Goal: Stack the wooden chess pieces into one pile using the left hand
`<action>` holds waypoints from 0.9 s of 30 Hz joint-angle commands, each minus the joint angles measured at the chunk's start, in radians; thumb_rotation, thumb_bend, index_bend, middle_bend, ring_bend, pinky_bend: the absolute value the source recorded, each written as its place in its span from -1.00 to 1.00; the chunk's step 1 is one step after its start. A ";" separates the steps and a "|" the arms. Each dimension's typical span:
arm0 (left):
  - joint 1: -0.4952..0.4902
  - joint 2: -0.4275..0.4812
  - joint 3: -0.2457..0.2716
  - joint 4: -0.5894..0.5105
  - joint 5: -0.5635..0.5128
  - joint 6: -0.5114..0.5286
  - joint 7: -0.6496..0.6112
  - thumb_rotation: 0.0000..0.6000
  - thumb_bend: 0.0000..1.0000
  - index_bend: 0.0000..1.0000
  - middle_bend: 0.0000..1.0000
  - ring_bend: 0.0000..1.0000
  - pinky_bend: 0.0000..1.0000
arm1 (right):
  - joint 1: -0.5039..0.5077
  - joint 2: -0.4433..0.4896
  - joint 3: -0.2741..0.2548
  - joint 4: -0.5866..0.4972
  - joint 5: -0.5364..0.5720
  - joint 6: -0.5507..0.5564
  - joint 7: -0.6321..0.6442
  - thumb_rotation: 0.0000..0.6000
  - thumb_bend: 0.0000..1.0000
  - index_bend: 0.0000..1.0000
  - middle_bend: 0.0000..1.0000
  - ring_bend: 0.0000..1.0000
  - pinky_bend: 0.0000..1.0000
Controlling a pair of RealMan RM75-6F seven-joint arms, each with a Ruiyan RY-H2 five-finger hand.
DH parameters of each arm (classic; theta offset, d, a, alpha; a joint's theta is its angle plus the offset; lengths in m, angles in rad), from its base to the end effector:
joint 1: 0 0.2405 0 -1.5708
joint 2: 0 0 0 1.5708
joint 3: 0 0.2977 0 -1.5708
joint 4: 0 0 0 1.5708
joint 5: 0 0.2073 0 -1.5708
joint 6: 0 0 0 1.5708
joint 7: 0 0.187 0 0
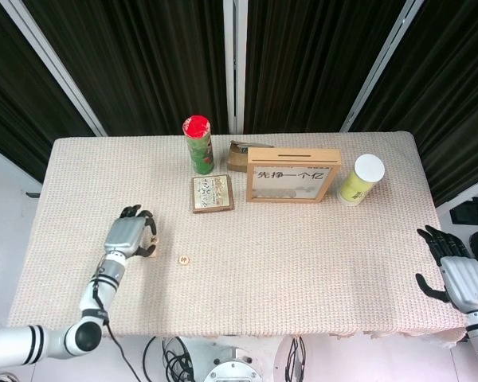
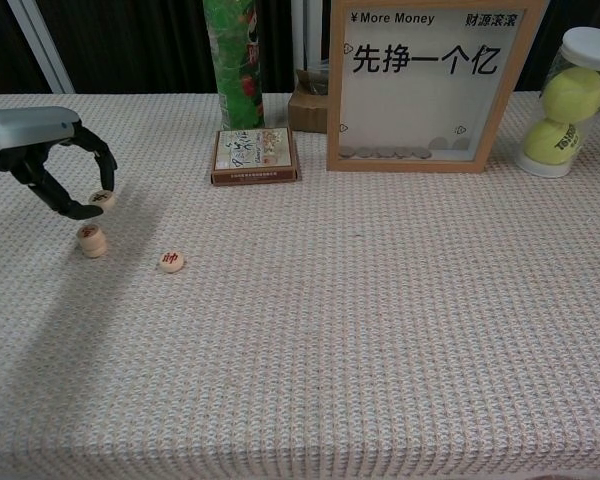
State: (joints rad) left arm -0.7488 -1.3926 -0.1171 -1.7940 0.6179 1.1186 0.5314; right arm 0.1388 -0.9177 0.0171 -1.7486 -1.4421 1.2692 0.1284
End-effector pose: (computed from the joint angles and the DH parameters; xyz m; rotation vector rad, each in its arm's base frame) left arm -0.2130 0.3798 0.0117 -1.6364 -1.2382 -0.6655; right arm -0.3465 -0.2317 0.2006 1.4510 -1.1300 0.7997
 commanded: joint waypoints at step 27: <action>0.088 -0.039 0.031 0.006 0.075 0.060 -0.003 1.00 -0.38 0.00 -0.62 -1.00 -0.99 | -0.002 0.001 -0.001 0.003 -0.003 0.003 0.004 1.00 -0.33 -1.00 -1.00 -1.00 -1.00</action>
State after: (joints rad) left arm -0.6616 -1.4307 -0.0860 -1.7890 0.6920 1.1794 0.5291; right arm 0.1368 -0.9166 0.0159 -1.7460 -1.4446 1.2726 0.1323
